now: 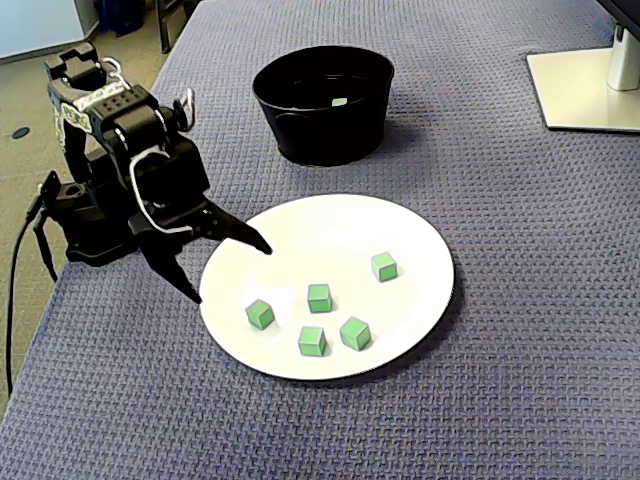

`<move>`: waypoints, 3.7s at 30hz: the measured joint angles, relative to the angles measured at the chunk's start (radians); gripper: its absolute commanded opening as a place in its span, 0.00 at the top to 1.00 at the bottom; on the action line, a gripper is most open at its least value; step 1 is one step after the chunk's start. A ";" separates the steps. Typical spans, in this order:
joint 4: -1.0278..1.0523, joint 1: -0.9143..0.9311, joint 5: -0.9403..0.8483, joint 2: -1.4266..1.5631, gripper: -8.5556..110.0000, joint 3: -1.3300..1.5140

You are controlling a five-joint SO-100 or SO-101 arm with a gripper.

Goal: Pick up the items on the white plate and put them in the black container.

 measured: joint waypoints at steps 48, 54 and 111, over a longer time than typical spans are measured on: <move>-0.181 -0.072 -0.276 -0.186 0.64 0.005; -0.218 -0.104 -0.267 -0.190 0.65 0.041; 0.212 -1.267 0.566 0.003 0.93 -0.850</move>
